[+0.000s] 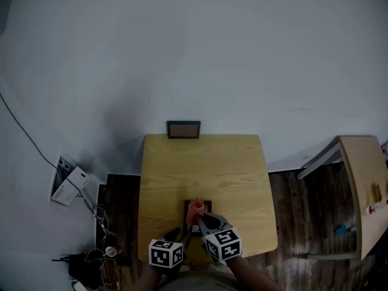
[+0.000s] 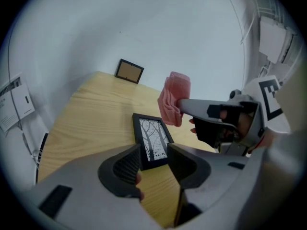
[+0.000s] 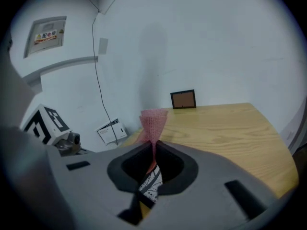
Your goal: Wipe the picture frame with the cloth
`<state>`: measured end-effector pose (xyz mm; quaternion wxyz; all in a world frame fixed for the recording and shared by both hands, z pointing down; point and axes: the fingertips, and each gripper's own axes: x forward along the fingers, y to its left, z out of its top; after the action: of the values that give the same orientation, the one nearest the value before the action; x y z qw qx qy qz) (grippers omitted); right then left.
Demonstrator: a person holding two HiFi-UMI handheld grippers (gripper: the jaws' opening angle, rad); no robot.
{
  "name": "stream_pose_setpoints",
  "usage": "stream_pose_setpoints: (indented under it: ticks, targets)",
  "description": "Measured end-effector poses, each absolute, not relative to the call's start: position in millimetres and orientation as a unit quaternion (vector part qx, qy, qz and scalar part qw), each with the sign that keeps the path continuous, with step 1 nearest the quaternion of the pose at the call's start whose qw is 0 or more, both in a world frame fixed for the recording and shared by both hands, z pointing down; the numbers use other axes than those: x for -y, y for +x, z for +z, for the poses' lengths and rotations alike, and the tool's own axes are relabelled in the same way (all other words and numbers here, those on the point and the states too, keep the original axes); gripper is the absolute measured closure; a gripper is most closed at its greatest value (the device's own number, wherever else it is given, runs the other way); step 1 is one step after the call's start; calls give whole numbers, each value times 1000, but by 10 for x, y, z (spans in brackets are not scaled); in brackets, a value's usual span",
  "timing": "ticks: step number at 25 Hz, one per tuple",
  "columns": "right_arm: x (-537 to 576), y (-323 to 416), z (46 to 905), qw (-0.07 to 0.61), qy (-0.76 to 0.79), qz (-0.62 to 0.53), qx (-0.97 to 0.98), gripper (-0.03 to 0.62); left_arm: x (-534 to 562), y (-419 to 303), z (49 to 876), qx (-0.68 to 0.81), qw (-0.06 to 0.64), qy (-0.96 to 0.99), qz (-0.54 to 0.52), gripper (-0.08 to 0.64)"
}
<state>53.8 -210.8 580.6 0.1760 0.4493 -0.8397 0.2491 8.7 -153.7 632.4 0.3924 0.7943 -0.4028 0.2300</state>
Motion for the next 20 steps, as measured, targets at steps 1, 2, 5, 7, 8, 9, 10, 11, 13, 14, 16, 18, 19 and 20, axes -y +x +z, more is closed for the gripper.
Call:
stream_pose_setpoints:
  ticks: [1, 2, 5, 7, 8, 9, 10, 11, 13, 14, 16, 18, 19, 20]
  targets:
    - [2134, 511, 5870, 184, 443, 250, 841, 577, 1533, 90, 6371, 406, 398, 789, 232, 416]
    - [2158, 486, 5936, 191, 437, 252, 842, 577, 1531, 86, 6421, 411, 403, 783, 234, 416]
    - [2221, 435, 6136, 217, 423, 255, 842, 577, 1533, 49, 6564, 432, 416, 764, 238, 416]
    - [2264, 426, 6246, 233, 417, 255, 840, 577, 1539, 40, 6624, 441, 422, 755, 238, 416]
    - [2289, 423, 6293, 240, 416, 256, 839, 577, 1542, 44, 6645, 443, 424, 753, 238, 417]
    - [2314, 419, 6337, 246, 415, 257, 838, 577, 1545, 50, 6664, 444, 425, 752, 239, 417]
    - [2336, 412, 6376, 251, 413, 257, 837, 577, 1549, 55, 6682, 445, 426, 750, 241, 417]
    - [2352, 400, 6412, 257, 411, 257, 836, 577, 1550, 57, 6700, 447, 425, 748, 244, 421]
    - [2365, 370, 6492, 270, 405, 252, 836, 577, 1539, 55, 6735, 451, 424, 745, 250, 427]
    - [2366, 356, 6538, 277, 403, 249, 836, 577, 1530, 55, 6750, 452, 423, 743, 253, 431]
    - [2359, 346, 6621, 295, 400, 246, 832, 577, 1518, 61, 6772, 452, 423, 743, 255, 440]
    - [2365, 343, 6682, 313, 398, 241, 828, 577, 1516, 72, 6782, 450, 423, 744, 254, 449]
    - [2372, 335, 6698, 320, 398, 238, 826, 577, 1518, 76, 6784, 449, 424, 745, 253, 451]
    - [2375, 327, 6704, 325, 397, 236, 825, 577, 1519, 77, 6787, 447, 426, 745, 253, 451]
